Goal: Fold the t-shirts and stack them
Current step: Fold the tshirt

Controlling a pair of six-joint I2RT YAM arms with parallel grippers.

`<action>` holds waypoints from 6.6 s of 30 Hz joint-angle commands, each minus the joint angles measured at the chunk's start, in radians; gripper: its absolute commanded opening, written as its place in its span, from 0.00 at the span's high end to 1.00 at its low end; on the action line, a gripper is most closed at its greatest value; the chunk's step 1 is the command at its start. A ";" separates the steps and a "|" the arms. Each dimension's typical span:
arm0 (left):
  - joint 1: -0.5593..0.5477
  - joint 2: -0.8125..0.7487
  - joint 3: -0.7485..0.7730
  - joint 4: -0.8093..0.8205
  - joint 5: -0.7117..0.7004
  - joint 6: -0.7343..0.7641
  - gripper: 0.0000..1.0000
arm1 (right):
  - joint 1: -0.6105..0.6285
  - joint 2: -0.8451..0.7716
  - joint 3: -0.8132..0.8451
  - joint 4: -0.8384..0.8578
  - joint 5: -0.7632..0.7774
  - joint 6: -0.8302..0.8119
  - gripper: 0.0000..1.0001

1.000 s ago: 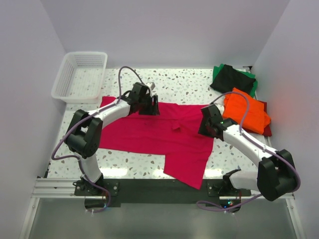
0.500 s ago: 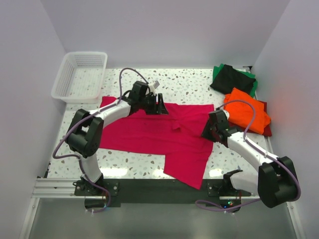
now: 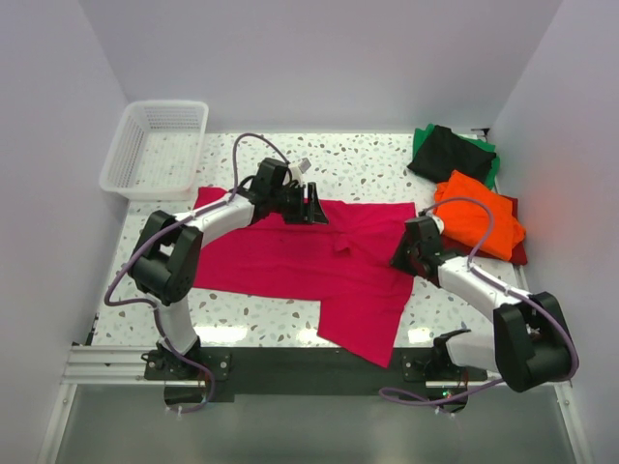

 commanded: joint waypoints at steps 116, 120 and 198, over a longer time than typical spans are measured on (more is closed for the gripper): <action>-0.165 0.082 -0.176 0.351 0.024 -0.147 0.55 | 0.006 0.182 0.416 -0.325 0.066 -0.061 0.74; -0.175 0.099 -0.159 0.331 0.025 -0.147 0.55 | 0.006 0.186 0.420 -0.328 0.066 -0.067 0.75; 0.118 0.062 0.198 -0.485 -0.711 0.011 0.62 | 0.008 0.571 0.707 -0.388 0.212 -0.044 0.48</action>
